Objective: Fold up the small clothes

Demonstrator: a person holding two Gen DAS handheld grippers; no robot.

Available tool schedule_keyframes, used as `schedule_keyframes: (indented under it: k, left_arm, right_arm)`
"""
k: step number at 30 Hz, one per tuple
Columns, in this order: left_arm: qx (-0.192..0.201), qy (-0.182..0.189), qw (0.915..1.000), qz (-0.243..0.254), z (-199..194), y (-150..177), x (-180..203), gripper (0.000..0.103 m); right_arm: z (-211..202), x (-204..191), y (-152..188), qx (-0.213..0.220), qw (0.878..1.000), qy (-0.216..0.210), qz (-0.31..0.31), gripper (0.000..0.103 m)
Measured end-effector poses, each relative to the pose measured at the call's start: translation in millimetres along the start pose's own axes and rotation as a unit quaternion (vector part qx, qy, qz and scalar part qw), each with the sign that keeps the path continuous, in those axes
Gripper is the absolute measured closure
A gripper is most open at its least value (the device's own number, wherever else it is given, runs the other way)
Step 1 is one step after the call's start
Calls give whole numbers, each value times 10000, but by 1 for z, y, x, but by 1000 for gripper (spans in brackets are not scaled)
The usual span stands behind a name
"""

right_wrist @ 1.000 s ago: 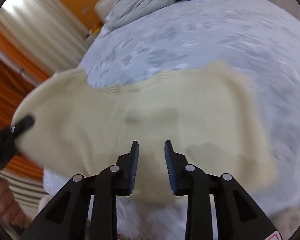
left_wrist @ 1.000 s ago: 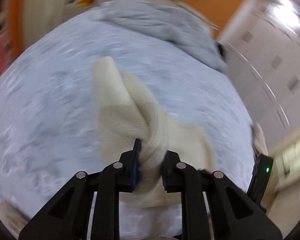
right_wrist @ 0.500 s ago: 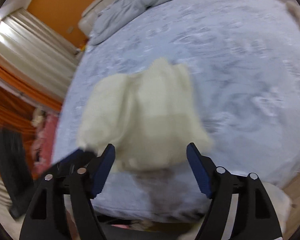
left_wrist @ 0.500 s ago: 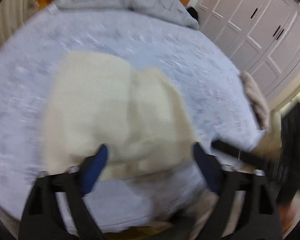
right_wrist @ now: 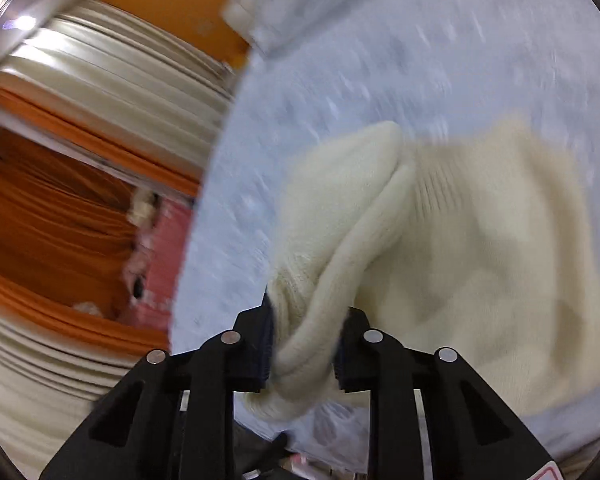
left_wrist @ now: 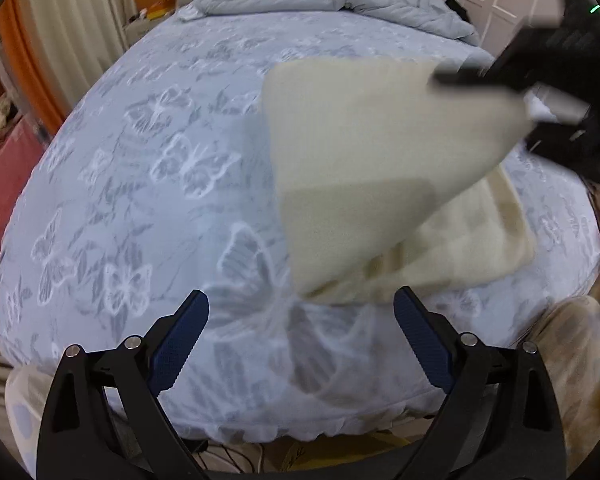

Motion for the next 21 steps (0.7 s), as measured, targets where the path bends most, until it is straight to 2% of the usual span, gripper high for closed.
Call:
schedule_keyframes:
  k: [1, 3, 7, 8, 9, 10, 11, 12, 13, 14, 16, 18, 19, 21]
  left_arm:
    - [35, 49, 10000, -3, -4, 0, 2, 12]
    - [-2, 151, 9999, -18, 1, -6, 11, 12]
    - [-289, 282, 9991, 162, 29, -12, 38, 12]
    - [-333, 310, 9987, 212, 33, -12, 46, 12]
    - [-326, 176, 9990, 266, 37, -13, 53, 13]
    - [-320, 90, 9989, 317, 39, -15, 59, 17]
    - [-320, 89, 9989, 344, 40, -16, 62, 28]
    - [-343, 183, 9987, 344, 40, -18, 62, 39]
    - [-421, 365, 9979, 318, 41, -19, 62, 61]
    - [-485, 457, 9974, 258, 40, -20, 61, 71]
    - [-441, 467, 9979, 116, 32, -23, 56, 75]
    - [-449, 634, 9970, 71, 29, -26, 54, 75]
    - [-495, 642, 9967, 101, 30, -24, 55, 75]
    - [-631, 569, 9962, 214, 41, -19, 62, 75]
  right_arm:
    - [-23, -3, -2, 229, 9995, 100, -189, 82]
    - [-48, 20, 1, 357, 9985, 375, -166, 81]
    - [-38, 120, 23, -129, 9912, 1141, 656, 81]
    - [-37, 137, 31, -172, 9902, 1083, 865, 81]
    - [-41, 142, 36, -42, 9915, 838, 993, 81]
    - [-45, 143, 37, 57, 9919, 667, 1083, 81]
    - [-46, 142, 37, 95, 9919, 605, 1113, 81]
    - [-48, 138, 34, 130, 9924, 565, 1088, 81]
    - [-51, 133, 31, 189, 9931, 515, 1037, 82]
    - [-58, 120, 24, 348, 9949, 317, 895, 84]
    - [-82, 93, 13, 702, 9959, 153, 545, 86]
    - [-103, 81, 12, 1007, 9942, 247, 298, 86]
    - [-107, 90, 18, 1024, 9935, 379, 322, 86]
    - [-86, 125, 25, 548, 9928, 936, 501, 86]
Point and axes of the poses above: each gripper's, at about its wrist camera, not at the fingertips, and z roughly the way its jaws point, x to its right, y to its underside, the point moved 2 cm from there along z, roughly the way its jaws point, and after that the axes turned 9 degrees about -y, right-handed, at the moved point
